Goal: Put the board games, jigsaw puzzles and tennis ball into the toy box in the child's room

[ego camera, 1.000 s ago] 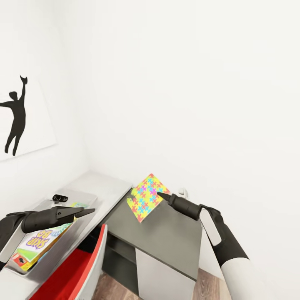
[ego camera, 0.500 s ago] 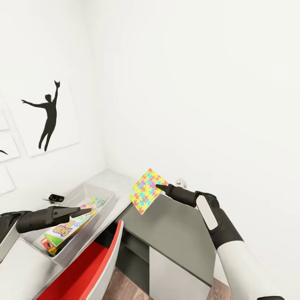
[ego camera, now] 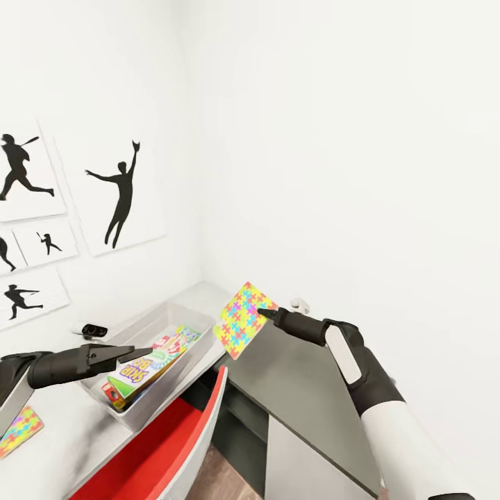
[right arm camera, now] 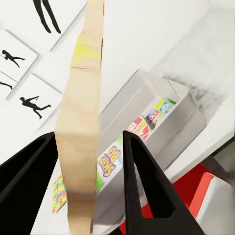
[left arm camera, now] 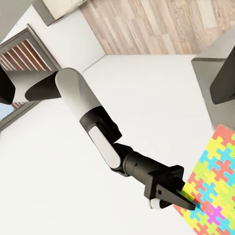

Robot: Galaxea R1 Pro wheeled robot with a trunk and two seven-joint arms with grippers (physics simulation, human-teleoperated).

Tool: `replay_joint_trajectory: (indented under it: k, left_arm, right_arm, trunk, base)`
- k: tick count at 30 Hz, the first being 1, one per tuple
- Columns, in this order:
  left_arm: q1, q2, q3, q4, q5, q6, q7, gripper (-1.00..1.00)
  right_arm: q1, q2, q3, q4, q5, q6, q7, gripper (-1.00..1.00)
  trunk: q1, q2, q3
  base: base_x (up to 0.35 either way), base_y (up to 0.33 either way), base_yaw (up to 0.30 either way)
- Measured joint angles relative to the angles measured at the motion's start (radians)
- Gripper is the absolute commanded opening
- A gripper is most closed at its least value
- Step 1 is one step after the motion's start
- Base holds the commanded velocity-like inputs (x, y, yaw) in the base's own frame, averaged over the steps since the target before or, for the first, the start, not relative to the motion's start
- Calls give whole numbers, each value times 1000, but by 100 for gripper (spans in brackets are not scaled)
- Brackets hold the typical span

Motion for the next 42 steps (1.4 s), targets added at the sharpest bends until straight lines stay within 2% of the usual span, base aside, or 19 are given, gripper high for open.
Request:
replay_joint_trajectory:
  k: [42]
  left_arm:
    - [0,-4,-1,0,0,-2,2,100]
  right_arm:
    - [0,0,2,-5,3,0,2,-100]
  trunk:
    - [0,0,44]
  base:
    - [3,0,239]
